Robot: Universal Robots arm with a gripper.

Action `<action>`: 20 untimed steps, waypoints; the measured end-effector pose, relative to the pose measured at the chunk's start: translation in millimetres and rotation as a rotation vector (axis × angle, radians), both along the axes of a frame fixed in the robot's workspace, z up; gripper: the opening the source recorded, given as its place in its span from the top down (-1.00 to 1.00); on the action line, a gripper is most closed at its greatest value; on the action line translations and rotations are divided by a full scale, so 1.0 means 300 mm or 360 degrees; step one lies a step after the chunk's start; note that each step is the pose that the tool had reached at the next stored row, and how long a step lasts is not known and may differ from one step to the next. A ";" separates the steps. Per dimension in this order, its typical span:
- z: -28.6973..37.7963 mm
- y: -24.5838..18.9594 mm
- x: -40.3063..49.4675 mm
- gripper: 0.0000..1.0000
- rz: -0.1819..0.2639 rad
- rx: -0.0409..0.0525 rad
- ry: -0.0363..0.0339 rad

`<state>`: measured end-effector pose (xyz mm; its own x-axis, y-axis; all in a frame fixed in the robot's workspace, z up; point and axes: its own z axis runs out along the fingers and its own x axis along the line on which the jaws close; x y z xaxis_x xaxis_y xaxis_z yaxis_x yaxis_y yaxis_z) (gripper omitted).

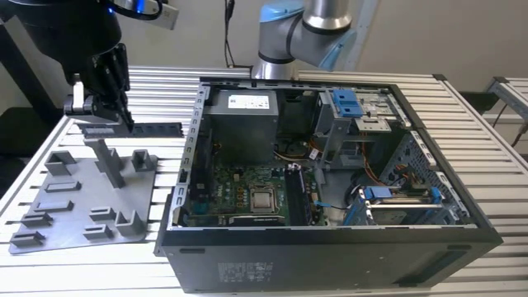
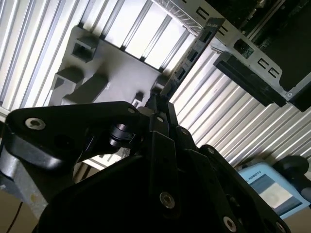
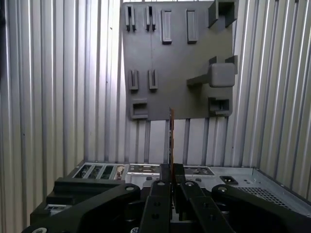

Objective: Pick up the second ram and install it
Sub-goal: 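Pick up the second ram and move it above second insertion slot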

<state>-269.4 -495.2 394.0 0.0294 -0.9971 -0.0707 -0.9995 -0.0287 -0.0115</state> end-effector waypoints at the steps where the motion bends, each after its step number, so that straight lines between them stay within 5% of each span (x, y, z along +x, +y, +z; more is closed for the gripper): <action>1: 0.000 0.000 0.003 0.72 -0.0005 0.0000 0.0000; 20: 0.000 0.010 0.167 0.72 -0.0023 0.0000 0.0000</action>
<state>-219.4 -492.2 394.0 0.0152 -0.9974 -0.0707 -0.9998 -0.0145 -0.0113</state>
